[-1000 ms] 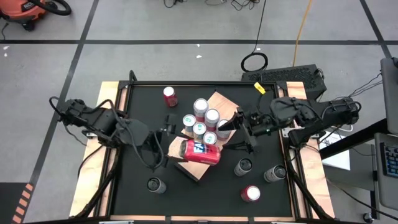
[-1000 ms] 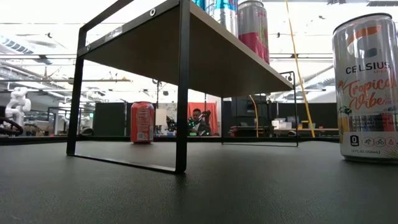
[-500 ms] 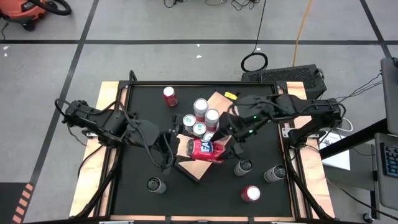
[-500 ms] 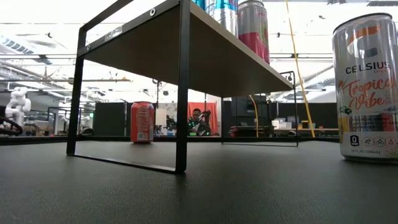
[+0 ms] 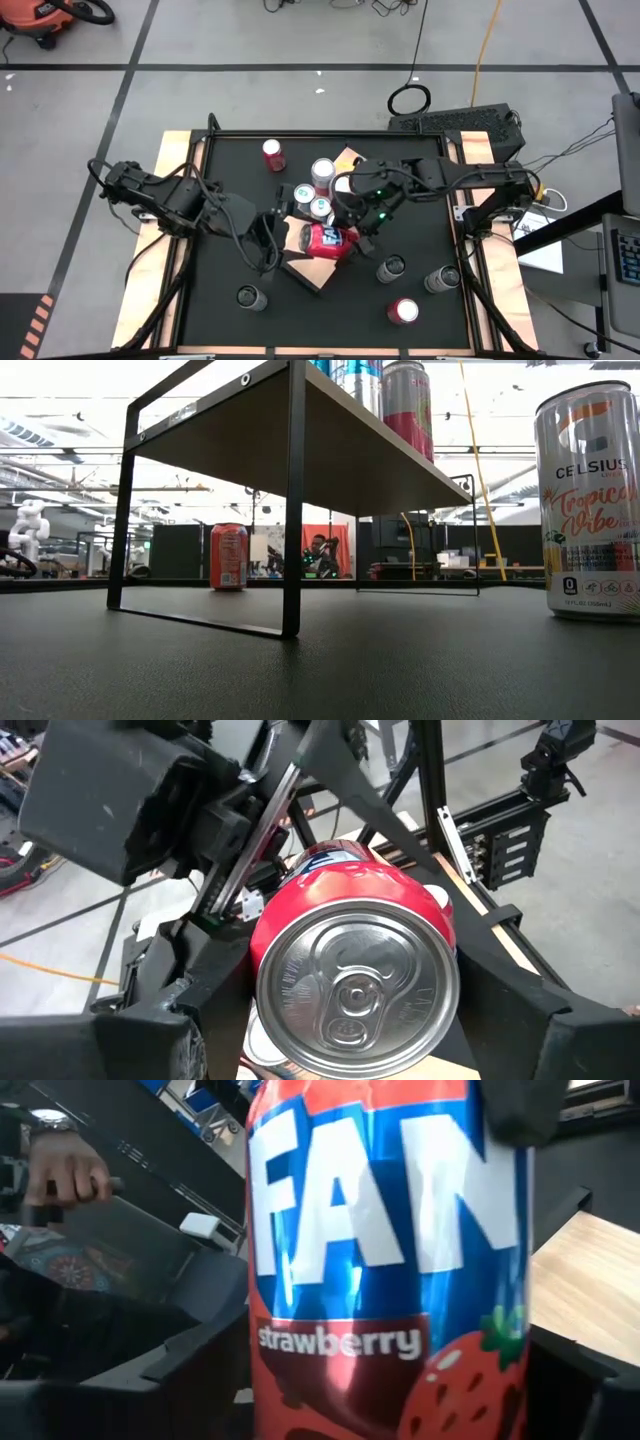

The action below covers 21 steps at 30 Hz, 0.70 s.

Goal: Place canned beverage on shelf
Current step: Put the middle red soda can on the shelf

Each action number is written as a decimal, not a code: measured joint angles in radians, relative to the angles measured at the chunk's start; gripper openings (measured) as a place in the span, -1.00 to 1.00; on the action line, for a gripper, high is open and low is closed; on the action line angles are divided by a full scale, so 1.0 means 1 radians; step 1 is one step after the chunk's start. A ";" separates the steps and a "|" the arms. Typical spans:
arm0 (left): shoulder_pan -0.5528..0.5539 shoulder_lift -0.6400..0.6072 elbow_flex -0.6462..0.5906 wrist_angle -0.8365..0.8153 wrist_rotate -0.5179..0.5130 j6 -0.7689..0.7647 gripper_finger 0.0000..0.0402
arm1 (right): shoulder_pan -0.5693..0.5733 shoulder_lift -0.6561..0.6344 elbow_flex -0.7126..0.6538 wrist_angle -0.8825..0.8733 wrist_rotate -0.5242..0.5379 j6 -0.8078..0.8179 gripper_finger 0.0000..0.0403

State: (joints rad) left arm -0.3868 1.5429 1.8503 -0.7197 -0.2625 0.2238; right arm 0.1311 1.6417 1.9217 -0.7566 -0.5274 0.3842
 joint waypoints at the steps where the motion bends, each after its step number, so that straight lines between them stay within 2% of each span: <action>1: 0.000 0.000 0.000 0.000 0.000 0.000 0.37 | -0.001 0.000 0.000 0.000 0.000 -0.006 0.64; 9: 0.000 -0.001 0.000 -0.002 -0.010 -0.002 0.48 | -0.011 0.000 0.000 0.002 0.001 -0.042 0.34; 13: -0.001 -0.001 0.000 -0.004 -0.048 -0.009 0.54 | -0.018 -0.002 0.000 0.001 -0.002 -0.064 0.34; 21: 0.001 -0.005 0.001 0.041 -0.144 -0.191 0.80 | -0.046 -0.054 -0.001 0.000 0.003 -0.089 0.38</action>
State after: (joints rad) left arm -0.3859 1.5379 1.8515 -0.6783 -0.4067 0.0329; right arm 0.0848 1.5881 1.9209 -0.7567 -0.5240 0.2955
